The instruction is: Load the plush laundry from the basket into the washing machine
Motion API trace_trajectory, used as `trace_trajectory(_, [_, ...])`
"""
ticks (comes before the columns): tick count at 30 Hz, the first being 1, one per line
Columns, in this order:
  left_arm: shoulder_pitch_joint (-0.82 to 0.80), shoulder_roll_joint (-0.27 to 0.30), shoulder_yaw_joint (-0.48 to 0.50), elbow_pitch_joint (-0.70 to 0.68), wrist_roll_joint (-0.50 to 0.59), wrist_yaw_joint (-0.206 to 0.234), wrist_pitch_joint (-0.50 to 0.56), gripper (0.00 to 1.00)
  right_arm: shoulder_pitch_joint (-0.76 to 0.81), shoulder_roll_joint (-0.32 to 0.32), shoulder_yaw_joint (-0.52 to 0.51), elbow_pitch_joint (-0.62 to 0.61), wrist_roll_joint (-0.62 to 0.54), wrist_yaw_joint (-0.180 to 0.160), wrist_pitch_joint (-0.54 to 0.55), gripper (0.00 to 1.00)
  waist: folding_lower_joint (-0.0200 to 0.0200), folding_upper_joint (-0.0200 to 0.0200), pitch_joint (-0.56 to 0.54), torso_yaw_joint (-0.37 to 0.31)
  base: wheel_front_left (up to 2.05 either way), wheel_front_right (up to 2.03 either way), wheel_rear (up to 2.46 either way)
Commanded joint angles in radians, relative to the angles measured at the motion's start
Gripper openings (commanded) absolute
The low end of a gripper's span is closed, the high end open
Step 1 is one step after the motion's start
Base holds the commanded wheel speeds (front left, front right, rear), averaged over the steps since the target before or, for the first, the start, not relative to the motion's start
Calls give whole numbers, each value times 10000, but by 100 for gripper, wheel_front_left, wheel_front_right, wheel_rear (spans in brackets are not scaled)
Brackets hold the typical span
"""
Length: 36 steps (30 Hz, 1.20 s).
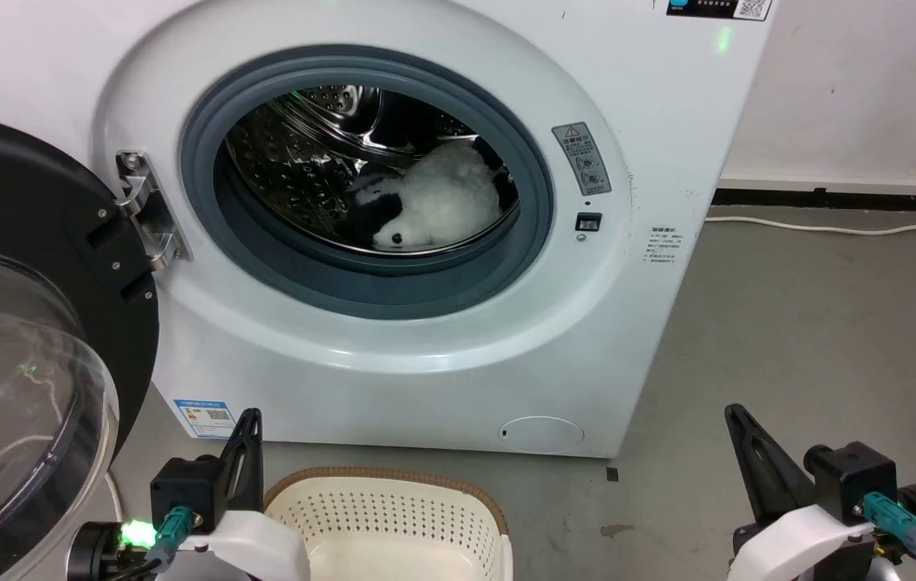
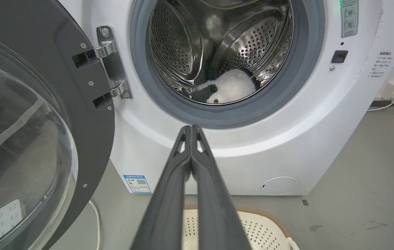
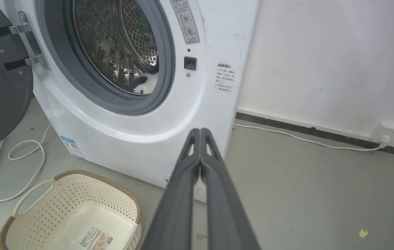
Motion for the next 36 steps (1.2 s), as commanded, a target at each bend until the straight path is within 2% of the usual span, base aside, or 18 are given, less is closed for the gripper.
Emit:
trace_trajectory(1, [-155,-1,28,-47,16,18,3,0,-117,5,-24,-47,-78,-9,5,0,0,-1,0,0,0,0,0])
trace_trajectory(36, [-155,-1,28,-47,16,18,3,0,-117,5,-24,-47,-78,-9,5,0,0,-1,0,0,0,0,0])
